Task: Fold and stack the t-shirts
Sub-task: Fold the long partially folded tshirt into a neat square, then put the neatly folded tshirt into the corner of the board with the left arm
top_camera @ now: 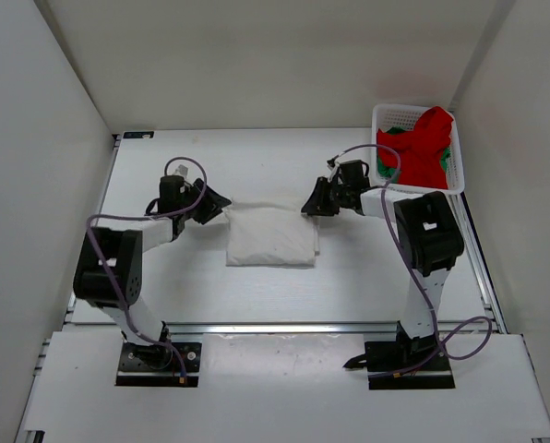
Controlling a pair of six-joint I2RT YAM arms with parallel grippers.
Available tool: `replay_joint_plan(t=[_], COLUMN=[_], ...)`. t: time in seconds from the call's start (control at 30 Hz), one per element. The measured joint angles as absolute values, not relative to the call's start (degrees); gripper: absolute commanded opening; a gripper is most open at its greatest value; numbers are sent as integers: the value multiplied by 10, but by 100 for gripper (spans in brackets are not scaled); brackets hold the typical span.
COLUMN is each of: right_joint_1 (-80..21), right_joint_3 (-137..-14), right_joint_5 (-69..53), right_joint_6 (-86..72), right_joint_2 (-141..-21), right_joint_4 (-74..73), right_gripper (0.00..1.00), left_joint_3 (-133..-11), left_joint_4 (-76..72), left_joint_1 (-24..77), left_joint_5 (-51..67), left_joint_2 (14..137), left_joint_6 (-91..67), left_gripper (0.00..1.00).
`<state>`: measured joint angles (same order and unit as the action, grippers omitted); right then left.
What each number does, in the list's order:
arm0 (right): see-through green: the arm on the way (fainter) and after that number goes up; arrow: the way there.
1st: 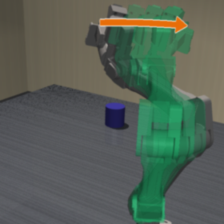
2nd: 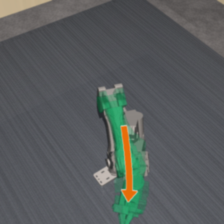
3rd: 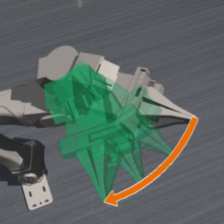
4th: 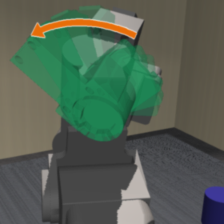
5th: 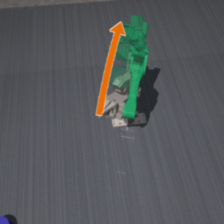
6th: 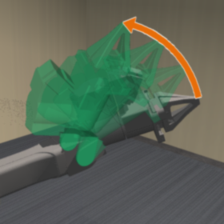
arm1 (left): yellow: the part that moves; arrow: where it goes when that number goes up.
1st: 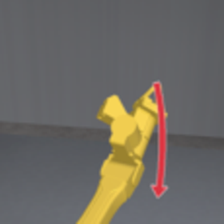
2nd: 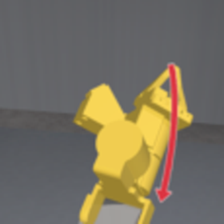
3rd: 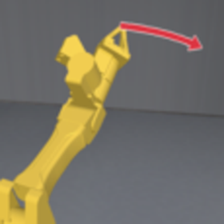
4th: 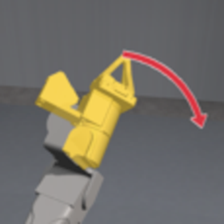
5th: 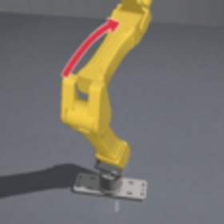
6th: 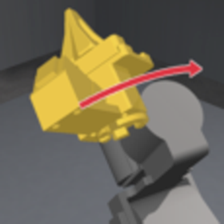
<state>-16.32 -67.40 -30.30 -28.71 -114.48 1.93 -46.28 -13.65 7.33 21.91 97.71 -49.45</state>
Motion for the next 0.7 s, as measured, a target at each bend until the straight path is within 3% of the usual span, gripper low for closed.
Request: replay_joint_plan(t=[0.13,0.37,0.53,0.63,0.7], right_joint_1=[-180,-214,-218,-217,-215], right_joint_3=[-671,-506,-390,-338,-323], right_joint_5=[-290,-293,-297,-301,-306], right_joint_6=[-280,-301,-314,-322,-326], right_joint_2=[-1084,-854,-776,-746,-733], right_joint_4=[-3,76,104,105,104], right_gripper=[58,61,61,61,61], left_joint_3=[-458,-426,-412,-436,-456], left_joint_4=[-95,-17,-24,-43,-63], left_joint_1=[83,118,114,123,137], left_joint_5=[174,142,170,191,204], left_joint_2=[889,886,930,964,995], left_joint_6=[-446,-368,-357,-357,-363], left_gripper=[62,60,65,56,27])
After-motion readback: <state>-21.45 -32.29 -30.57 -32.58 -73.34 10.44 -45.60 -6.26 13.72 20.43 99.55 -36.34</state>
